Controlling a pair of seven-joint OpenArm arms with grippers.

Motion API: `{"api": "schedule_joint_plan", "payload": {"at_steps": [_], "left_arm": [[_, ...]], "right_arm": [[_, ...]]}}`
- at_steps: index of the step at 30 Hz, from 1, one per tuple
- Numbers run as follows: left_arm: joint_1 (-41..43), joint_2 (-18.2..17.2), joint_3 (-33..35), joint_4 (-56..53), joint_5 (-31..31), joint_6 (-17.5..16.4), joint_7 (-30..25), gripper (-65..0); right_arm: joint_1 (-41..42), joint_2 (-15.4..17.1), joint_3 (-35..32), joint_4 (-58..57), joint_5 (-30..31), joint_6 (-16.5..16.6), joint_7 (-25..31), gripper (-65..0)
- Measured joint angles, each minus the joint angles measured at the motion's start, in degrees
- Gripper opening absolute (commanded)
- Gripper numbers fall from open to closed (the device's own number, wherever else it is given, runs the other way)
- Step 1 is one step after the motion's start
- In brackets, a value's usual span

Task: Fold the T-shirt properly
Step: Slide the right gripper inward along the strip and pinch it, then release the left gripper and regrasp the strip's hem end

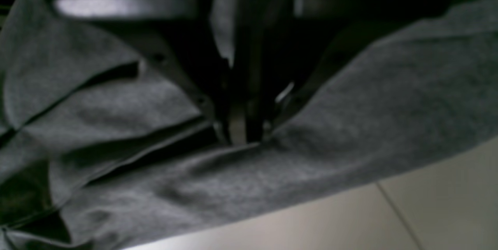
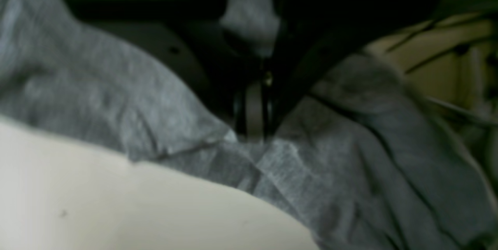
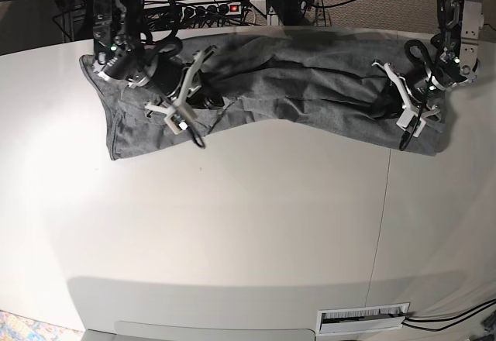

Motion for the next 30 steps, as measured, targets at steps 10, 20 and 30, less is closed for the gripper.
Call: {"api": "schedule_joint_plan", "payload": {"at_steps": [10, 20, 30], "left_arm": [[0.0, 0.0, 0.0, 0.0, 0.1, 0.0, 0.8, -60.1], [0.0, -2.0, -0.2, 0.1, -0.6, 0.0, 4.0, -60.1], [-0.2, -2.3, -13.6, 4.9, -10.4, -0.3, 10.0, -51.6]], "right_arm": [[1.4, 0.1, -5.7, -8.9, -12.5, 0.6, 9.6, -65.0], [5.9, -0.1, -5.2, -13.0, -14.2, 0.9, 11.0, -65.0], [6.2, -0.1, -5.2, -13.0, -15.5, 0.7, 11.1, -65.0]]}}
